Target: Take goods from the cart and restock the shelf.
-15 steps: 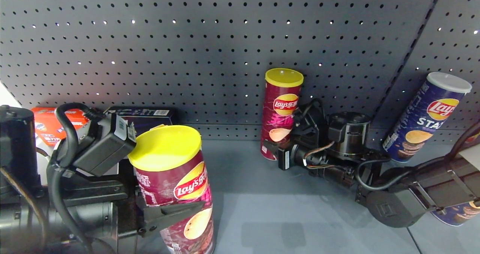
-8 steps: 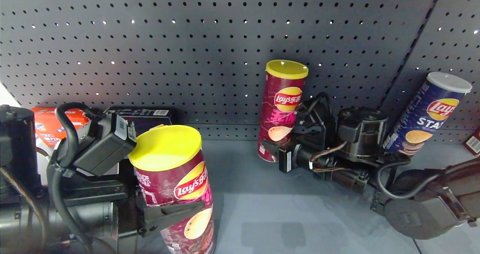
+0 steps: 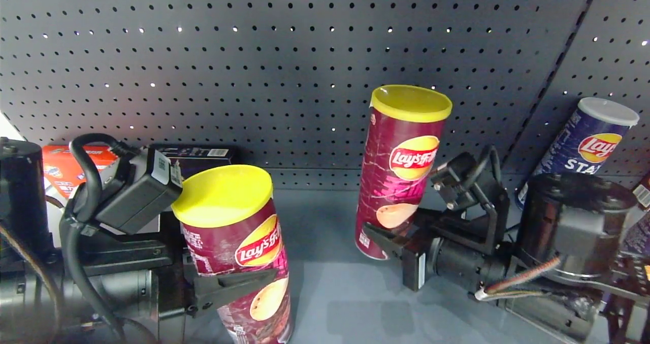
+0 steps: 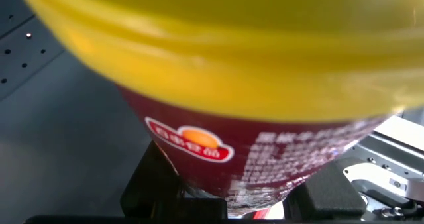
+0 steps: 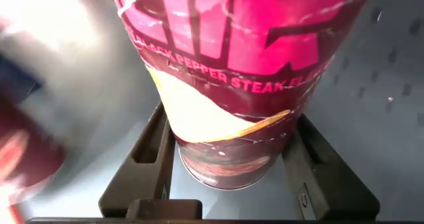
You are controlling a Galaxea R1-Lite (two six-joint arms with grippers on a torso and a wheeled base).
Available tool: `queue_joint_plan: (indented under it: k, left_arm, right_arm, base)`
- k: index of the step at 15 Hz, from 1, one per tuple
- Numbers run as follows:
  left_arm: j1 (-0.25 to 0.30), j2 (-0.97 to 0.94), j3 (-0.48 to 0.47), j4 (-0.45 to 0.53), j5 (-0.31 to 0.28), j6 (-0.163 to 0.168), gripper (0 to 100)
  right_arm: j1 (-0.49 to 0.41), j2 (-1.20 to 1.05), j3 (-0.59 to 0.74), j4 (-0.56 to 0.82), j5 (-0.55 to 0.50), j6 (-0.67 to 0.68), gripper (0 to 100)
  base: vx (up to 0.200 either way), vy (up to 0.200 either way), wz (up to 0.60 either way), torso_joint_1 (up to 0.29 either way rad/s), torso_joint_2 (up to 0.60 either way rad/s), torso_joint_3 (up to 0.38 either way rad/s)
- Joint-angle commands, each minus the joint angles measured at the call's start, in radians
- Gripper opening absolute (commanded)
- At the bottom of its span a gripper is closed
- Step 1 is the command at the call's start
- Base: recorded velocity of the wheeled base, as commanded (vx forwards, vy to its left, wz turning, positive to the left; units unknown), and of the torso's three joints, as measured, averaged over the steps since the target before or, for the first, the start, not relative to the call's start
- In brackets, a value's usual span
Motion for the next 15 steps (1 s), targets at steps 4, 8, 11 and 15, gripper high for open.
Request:
queue_joint_plan:
  k: [4,8,11,15]
  left_arm:
    - [0.003,0.001,-0.045,0.011,0.008,0.000,0]
    - [0.003,0.012,-0.045,0.011,0.021,0.000,0]
    - [0.002,0.016,-0.044,0.011,0.023,-0.001,0]
    - [0.003,0.022,-0.045,0.011,0.024,-0.001,0]
  right_arm:
    - [0.087,-0.088,0.133,-0.051,-0.008,0.029,0]
    - [0.138,-0.082,0.274,-0.189,-0.021,0.027,0]
    - [0.153,-0.076,0.297,-0.196,-0.022,0.029,0]
    - [0.159,-0.027,0.328,-0.250,-0.024,0.031,0]
  base:
    - [0.000,0.000,0.00,0.000,0.00,0.000]
    - [0.000,0.000,0.00,0.000,0.00,0.000]
    - [0.000,0.000,0.00,0.000,0.00,0.000]
    - [0.000,0.000,0.00,0.000,0.00,0.000]
